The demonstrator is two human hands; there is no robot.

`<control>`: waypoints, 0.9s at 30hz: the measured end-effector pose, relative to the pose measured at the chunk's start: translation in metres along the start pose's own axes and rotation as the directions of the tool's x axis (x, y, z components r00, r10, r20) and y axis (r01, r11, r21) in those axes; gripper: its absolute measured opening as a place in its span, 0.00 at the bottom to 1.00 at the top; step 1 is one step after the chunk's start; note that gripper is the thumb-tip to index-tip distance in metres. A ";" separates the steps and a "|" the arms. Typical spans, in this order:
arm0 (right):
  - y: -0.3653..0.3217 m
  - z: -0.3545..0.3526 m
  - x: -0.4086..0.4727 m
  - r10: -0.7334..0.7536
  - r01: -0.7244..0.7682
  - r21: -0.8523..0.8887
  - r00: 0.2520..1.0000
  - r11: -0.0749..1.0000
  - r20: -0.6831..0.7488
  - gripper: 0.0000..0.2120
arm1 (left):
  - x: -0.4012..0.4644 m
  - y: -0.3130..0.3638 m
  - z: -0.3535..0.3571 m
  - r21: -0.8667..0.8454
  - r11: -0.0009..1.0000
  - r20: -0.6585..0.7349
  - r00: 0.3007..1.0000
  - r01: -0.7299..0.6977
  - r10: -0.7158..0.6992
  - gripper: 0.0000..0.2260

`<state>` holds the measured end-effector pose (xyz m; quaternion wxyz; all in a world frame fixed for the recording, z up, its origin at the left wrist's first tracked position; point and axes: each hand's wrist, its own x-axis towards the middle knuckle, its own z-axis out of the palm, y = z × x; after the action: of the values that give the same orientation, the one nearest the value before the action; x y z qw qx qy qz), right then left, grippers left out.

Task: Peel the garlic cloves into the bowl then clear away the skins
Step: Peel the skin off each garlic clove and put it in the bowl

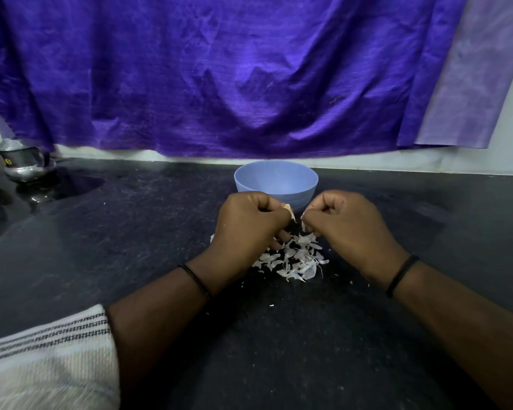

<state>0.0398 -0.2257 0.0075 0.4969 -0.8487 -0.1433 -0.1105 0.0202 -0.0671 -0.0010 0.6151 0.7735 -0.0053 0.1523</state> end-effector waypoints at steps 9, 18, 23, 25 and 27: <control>0.006 -0.009 0.004 0.032 -0.022 -0.130 0.997 0.991 0.075 0.04 | 0.006 0.000 -0.003 -0.094 0.991 0.063 0.994 0.096 -0.090 0.05; -0.003 0.004 -0.003 0.135 -0.167 0.226 0.979 0.960 0.152 0.03 | 0.002 -0.002 0.001 -0.201 0.945 0.188 0.957 0.259 -0.223 0.03; 0.003 -0.005 0.000 0.019 -0.016 -0.067 0.999 0.998 0.042 0.05 | 0.007 0.001 -0.004 -0.178 0.953 0.095 0.968 0.245 -0.231 0.03; 0.003 -0.008 0.000 -0.050 0.072 -0.213 0.993 0.974 0.108 0.05 | 0.010 0.000 -0.006 -0.167 0.961 0.045 0.975 0.220 -0.216 0.04; 0.002 -0.008 -0.001 -0.077 0.136 -0.296 0.976 0.945 0.202 0.05 | 0.010 -0.001 -0.007 -0.143 0.969 0.016 0.980 0.201 -0.200 0.04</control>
<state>0.0391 -0.2338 0.0099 0.3360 -0.9134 -0.2165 -0.0778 0.0287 -0.0585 0.0020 0.6816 0.7238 0.0614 0.0880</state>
